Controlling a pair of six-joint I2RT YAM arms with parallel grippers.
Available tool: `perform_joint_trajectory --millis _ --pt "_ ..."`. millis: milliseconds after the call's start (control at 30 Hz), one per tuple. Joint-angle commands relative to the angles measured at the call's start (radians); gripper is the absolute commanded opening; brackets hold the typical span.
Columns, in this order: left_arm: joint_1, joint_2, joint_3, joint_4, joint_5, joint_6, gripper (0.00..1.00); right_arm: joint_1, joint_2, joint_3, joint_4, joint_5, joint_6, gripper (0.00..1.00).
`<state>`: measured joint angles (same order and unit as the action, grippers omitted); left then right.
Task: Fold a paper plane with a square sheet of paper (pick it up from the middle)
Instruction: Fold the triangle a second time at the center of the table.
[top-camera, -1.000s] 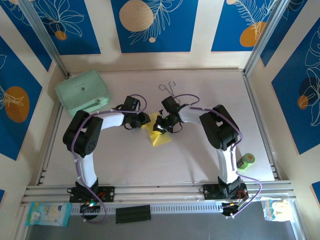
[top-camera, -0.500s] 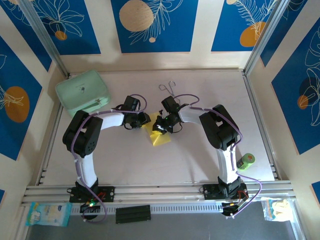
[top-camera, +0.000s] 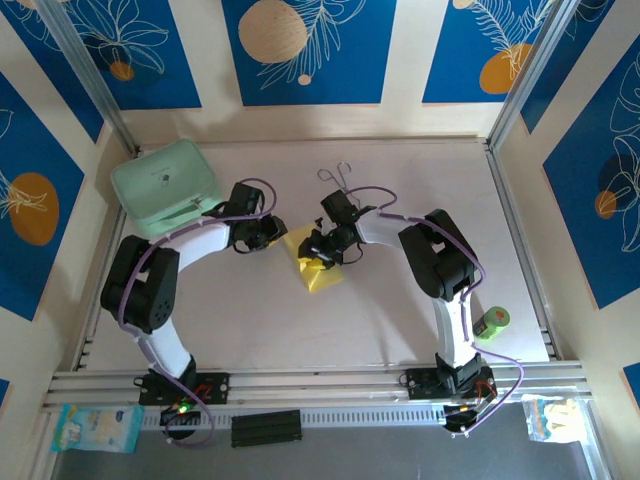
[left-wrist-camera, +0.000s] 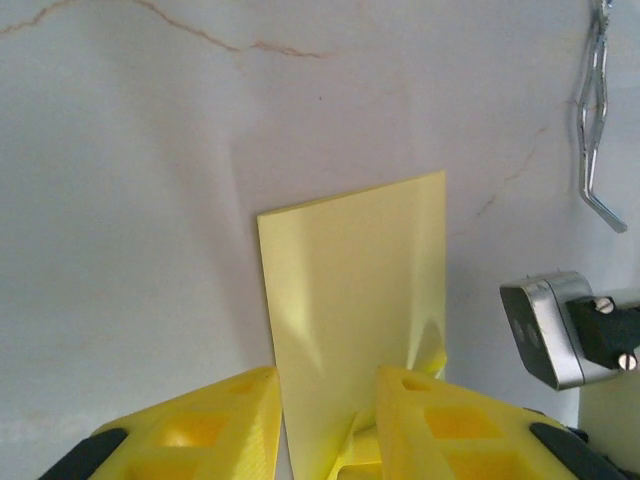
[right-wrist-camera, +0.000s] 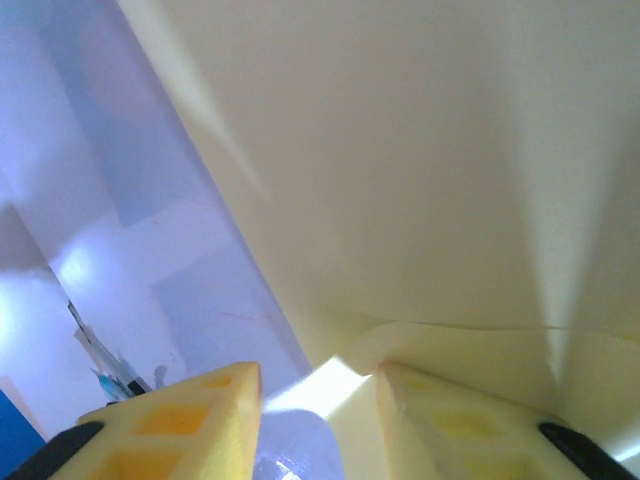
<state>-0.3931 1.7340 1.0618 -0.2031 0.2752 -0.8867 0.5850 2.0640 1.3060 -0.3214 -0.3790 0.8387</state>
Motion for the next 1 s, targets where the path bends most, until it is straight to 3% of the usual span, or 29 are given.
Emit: perform_joint_trajectory --millis 0,233,600,967 --pt "-0.010 -0.035 -0.036 -0.044 0.001 -0.017 0.32 0.000 0.029 -0.005 -0.056 0.031 0.002 0.40" --pt "-0.067 -0.055 -0.079 -0.031 0.012 -0.053 0.27 -0.003 0.031 -0.009 -0.056 0.033 0.009 0.37" --pt "-0.151 0.019 -0.074 0.041 0.045 -0.102 0.09 -0.004 0.034 -0.011 -0.073 0.044 0.008 0.10" --pt "-0.160 0.093 -0.046 0.053 0.034 -0.093 0.01 -0.006 0.034 -0.014 -0.070 0.038 0.008 0.05"
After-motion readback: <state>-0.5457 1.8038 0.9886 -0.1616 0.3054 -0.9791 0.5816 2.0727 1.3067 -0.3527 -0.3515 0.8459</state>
